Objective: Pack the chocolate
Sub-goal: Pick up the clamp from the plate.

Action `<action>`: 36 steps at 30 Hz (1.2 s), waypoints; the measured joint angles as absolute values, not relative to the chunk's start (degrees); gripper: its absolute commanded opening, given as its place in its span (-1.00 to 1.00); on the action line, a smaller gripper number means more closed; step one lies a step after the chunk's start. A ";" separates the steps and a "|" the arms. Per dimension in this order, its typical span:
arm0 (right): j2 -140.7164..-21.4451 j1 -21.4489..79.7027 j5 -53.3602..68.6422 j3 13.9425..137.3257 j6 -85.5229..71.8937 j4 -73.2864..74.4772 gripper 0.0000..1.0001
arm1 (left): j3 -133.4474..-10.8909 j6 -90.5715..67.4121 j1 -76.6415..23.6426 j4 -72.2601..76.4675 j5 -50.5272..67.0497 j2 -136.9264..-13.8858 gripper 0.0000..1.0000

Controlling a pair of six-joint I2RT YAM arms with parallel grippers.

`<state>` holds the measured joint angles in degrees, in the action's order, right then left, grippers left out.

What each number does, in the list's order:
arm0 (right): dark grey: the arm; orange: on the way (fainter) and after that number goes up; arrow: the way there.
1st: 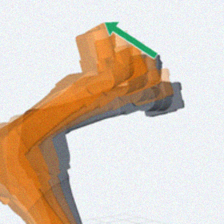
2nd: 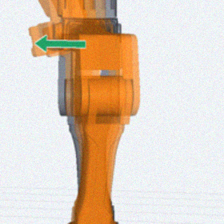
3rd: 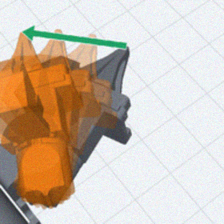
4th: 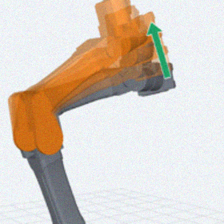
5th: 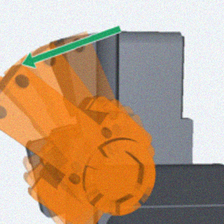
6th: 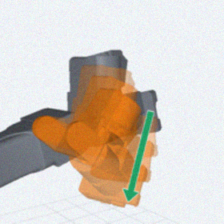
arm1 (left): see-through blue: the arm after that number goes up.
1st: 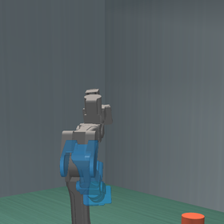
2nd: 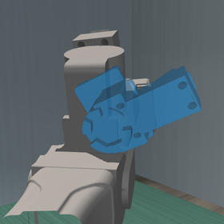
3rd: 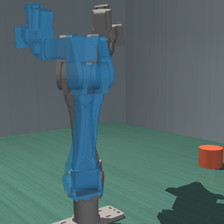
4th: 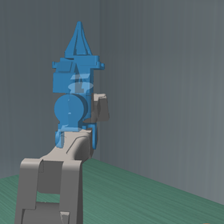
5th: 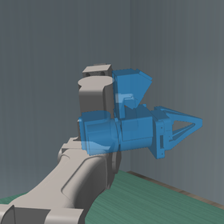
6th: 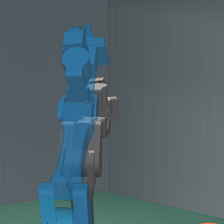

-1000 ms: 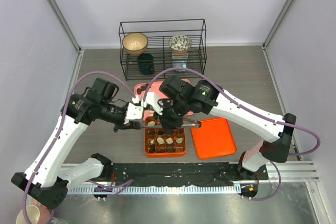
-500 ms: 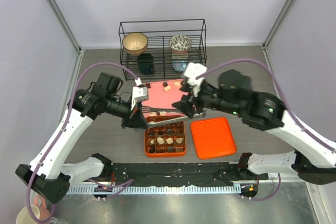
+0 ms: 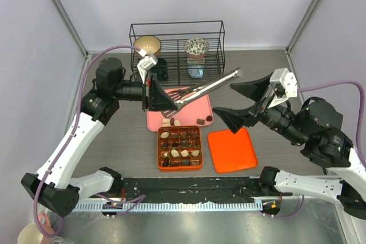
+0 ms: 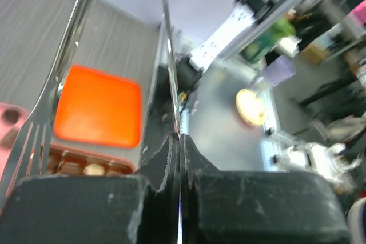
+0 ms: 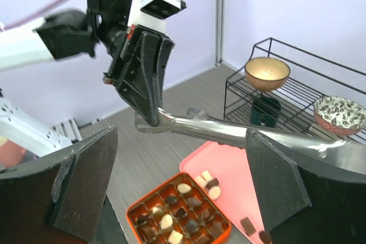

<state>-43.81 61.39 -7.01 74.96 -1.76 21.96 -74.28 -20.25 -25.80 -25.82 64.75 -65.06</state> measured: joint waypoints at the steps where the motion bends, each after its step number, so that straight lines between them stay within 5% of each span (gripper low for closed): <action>1: -43.72 61.39 -7.01 74.89 -1.96 21.71 0.96 | -73.06 -24.03 -25.52 -21.78 65.19 -64.73 -1.00; 11: -53.89 58.24 -2.46 76.51 -5.41 17.85 0.99 | -64.73 -55.42 -14.46 11.11 67.59 -61.04 -1.00; 17: -61.95 39.07 14.15 73.60 -14.15 11.29 0.99 | -61.67 -64.38 -5.26 22.68 68.64 -58.06 -1.00; 21: -64.23 29.17 24.10 68.73 -22.48 0.62 0.99 | -59.40 -63.81 -4.23 22.11 69.14 -55.68 -1.00; 36: -73.63 26.13 45.91 71.79 -38.19 -29.34 0.99 | -59.09 -53.25 -4.19 12.12 70.32 -53.45 -1.00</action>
<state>-73.63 26.13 45.91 71.79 -38.20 -29.34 -59.09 -53.25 -4.19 12.12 70.32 -53.45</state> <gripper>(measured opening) 0.995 0.011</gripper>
